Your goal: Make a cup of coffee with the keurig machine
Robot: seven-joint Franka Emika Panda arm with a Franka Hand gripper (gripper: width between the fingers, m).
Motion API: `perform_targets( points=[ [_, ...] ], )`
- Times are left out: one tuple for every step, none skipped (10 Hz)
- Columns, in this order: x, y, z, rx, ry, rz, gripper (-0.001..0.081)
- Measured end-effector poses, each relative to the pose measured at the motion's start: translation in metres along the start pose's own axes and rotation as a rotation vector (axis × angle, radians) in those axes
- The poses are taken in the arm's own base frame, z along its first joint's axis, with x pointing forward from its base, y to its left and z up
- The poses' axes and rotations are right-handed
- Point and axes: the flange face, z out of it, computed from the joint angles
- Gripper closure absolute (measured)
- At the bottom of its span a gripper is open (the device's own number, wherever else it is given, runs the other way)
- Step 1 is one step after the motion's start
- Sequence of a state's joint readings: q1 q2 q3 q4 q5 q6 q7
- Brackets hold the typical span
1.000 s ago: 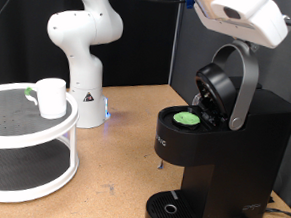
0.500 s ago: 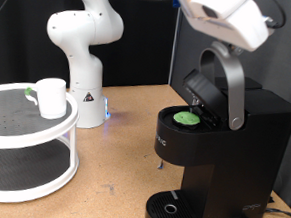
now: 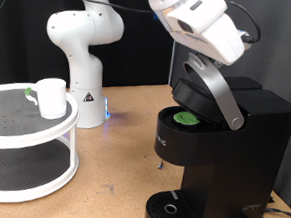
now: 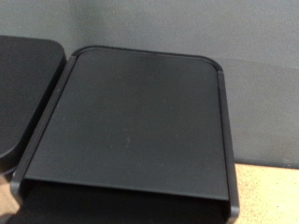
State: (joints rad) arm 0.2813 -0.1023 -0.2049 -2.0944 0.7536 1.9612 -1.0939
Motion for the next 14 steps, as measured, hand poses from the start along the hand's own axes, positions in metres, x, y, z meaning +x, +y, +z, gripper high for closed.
perform_targets(
  points=[
    [-0.003, 0.003, -0.002, -0.001, 0.002, -0.004, 0.0805],
    [-0.005, 0.004, -0.004, 0.001, 0.004, -0.012, 0.0805],
    [-0.007, 0.006, -0.006, 0.004, 0.005, -0.019, 0.0805],
    [-0.009, 0.006, -0.009, 0.010, 0.006, -0.027, 0.0805],
    [-0.011, 0.007, -0.012, 0.014, 0.007, -0.033, 0.0805],
    [-0.013, 0.008, -0.015, 0.017, 0.009, -0.038, 0.0805],
    [-0.015, 0.009, -0.016, 0.019, 0.009, -0.042, 0.0805],
    [-0.017, 0.010, -0.018, 0.020, 0.009, -0.044, 0.0805],
    [-0.019, 0.011, -0.018, 0.019, 0.008, -0.045, 0.0805],
    [-0.022, 0.012, -0.018, 0.018, 0.003, -0.046, 0.0805],
    [-0.024, 0.013, -0.018, 0.016, -0.005, -0.047, 0.0805],
    [-0.026, 0.014, -0.017, 0.015, -0.007, -0.046, 0.0805],
    [-0.028, 0.015, -0.018, 0.015, -0.007, -0.043, 0.0805],
    [-0.030, 0.016, -0.018, 0.016, -0.007, -0.039, 0.0805]
  ],
)
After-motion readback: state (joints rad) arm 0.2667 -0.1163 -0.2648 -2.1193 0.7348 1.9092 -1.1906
